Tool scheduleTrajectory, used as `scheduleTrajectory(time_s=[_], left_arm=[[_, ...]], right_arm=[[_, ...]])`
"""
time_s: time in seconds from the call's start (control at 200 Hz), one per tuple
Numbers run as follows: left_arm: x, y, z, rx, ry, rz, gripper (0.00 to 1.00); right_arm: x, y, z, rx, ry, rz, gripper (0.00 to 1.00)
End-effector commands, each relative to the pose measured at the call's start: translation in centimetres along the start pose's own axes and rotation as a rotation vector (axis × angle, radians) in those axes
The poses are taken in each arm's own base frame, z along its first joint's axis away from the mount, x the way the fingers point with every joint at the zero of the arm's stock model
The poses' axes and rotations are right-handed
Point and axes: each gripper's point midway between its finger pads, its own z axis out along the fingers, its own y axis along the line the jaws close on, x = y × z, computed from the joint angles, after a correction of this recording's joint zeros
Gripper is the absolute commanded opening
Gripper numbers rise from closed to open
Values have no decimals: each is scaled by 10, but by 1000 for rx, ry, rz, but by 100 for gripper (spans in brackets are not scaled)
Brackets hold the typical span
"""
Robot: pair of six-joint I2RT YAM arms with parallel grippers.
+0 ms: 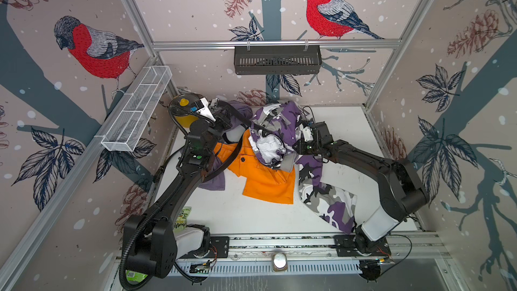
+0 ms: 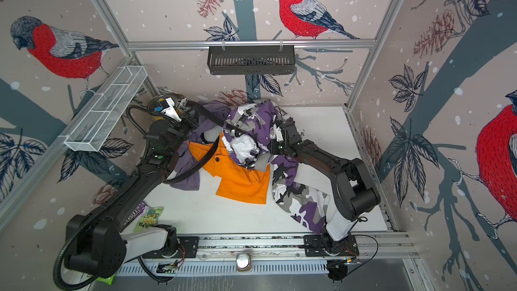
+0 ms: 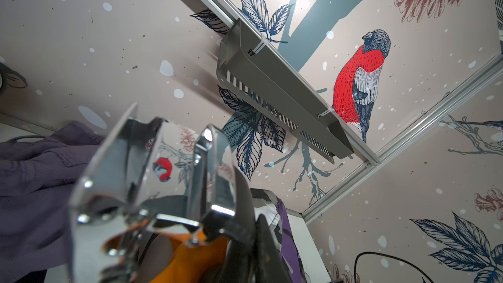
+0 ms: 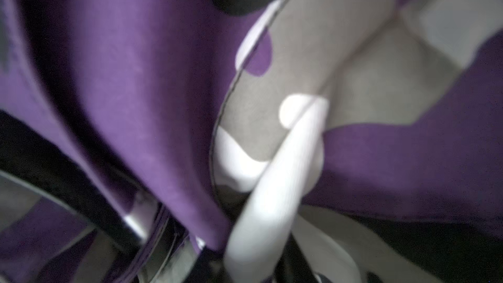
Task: Remove the belt from the trousers
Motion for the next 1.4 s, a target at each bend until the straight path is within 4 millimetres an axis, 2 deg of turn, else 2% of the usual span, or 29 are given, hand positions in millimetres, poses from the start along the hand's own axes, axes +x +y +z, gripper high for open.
scheduleTrajectory(time_s=[0.0,0.065,0.125,0.205,0.23,0.255,0.32,0.345,0.425,0.51,0.63,0.705,0.725,0.775,1.016,1.156,1.271,1.391], left_arm=[[-40,-14,-8,30,-164,51,0],[-54,-15,-10,27,-192,59,0],[-69,-21,-12,38,-221,68,0],[-92,-38,-14,61,-265,93,0],[-92,-38,-13,58,-260,96,0],[-106,-51,-14,82,-288,105,0],[-119,-62,-13,100,-312,116,0],[-123,-63,-12,100,-318,123,0],[-132,-62,-11,72,-346,144,0],[-134,-45,-10,23,-355,140,0],[-131,-6,-16,-74,-368,120,0],[-135,13,-26,-120,-391,98,0],[-129,25,-27,-148,-382,92,0],[-127,37,-33,-179,-387,87,0],[-110,68,-45,-292,-367,105,0],[-107,85,-55,-377,-367,115,0],[-93,103,-51,-448,-300,110,0],[-51,125,-34,-483,-105,58,0]], right_arm=[[-28,3,-22,-15,-78,-42,0],[-40,-8,-52,4,-108,-48,0],[-56,-16,-90,15,-162,-47,0],[-83,-16,-148,30,-257,-95,0],[-91,-15,-165,43,-286,-110,0],[-97,-15,-181,58,-306,-126,0],[-109,-22,-207,99,-311,-144,0],[-113,-18,-225,104,-334,-157,0],[-119,-30,-250,140,-361,-150,0],[-119,-49,-266,190,-393,-126,0],[-114,-75,-276,217,-430,-69,0],[-108,-86,-272,229,-430,-43,0],[-107,-88,-270,231,-428,-36,0],[-104,-92,-266,229,-425,-27,0],[-95,-103,-252,242,-383,-15,0],[-86,-111,-242,249,-348,3,0],[-78,-100,-222,197,-303,-18,0],[-76,-67,-198,133,-250,-109,0]])
